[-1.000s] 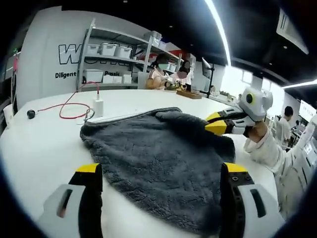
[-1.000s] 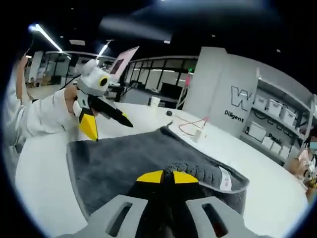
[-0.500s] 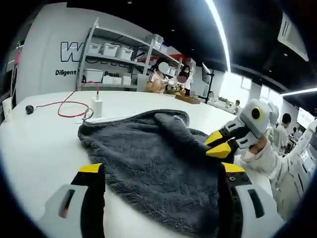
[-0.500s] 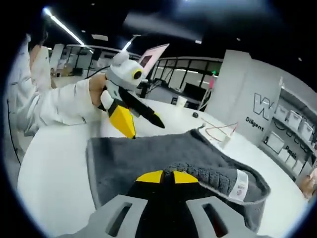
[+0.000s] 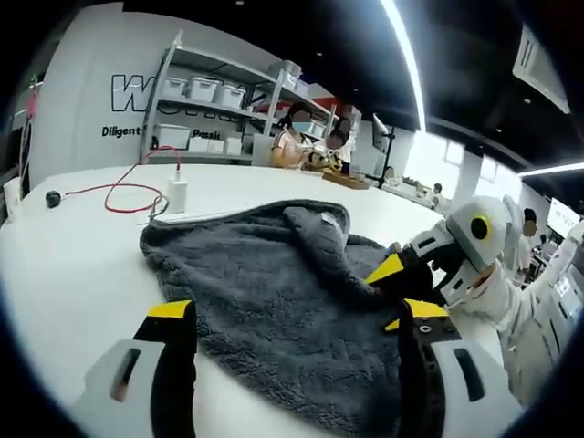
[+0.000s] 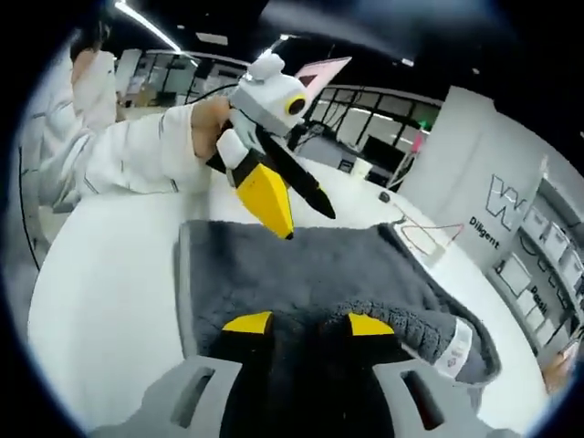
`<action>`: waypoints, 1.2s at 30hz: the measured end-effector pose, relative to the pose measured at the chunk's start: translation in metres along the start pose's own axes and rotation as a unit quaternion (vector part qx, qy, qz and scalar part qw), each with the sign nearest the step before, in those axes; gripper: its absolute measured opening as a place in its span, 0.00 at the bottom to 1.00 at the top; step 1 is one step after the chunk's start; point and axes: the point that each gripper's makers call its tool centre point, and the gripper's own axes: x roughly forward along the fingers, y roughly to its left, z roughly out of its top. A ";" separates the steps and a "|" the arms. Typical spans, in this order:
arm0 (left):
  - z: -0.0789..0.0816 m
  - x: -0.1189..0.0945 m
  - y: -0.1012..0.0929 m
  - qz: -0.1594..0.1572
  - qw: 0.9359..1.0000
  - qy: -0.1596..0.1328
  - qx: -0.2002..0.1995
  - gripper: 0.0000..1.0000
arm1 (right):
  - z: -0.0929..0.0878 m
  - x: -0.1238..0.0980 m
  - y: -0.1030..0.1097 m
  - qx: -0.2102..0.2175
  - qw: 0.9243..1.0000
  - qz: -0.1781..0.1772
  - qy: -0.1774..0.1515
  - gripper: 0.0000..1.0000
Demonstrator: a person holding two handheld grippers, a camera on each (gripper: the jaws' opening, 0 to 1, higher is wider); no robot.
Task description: Open the folded towel by lifting each exposed corner and separating the folded layers until the towel lies flat within the target outline without major curled edges
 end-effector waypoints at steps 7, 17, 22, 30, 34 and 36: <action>-0.002 0.003 -0.002 -0.002 1.000 0.004 0.000 0.89 | -0.016 0.008 0.020 -0.019 0.998 0.039 0.046 0.42; -0.004 0.006 -0.002 0.008 1.000 0.004 -0.004 0.89 | -0.005 -0.029 -0.021 0.009 1.000 -0.016 0.021 0.74; -0.005 0.009 -0.007 0.004 1.000 0.007 -0.002 0.87 | -0.012 -0.038 -0.036 0.018 0.999 -0.039 0.032 0.87; -0.011 0.012 -0.008 0.019 1.000 0.014 0.000 0.77 | -0.035 -0.055 -0.057 0.095 0.993 -0.049 0.051 0.99; -0.010 0.016 -0.016 0.019 1.000 0.014 0.006 0.75 | -0.037 -0.067 -0.069 0.141 0.988 -0.062 0.034 0.99; -0.006 0.019 -0.023 0.007 1.000 0.002 -0.011 0.73 | -0.041 -0.074 -0.072 0.159 0.985 -0.064 0.034 0.99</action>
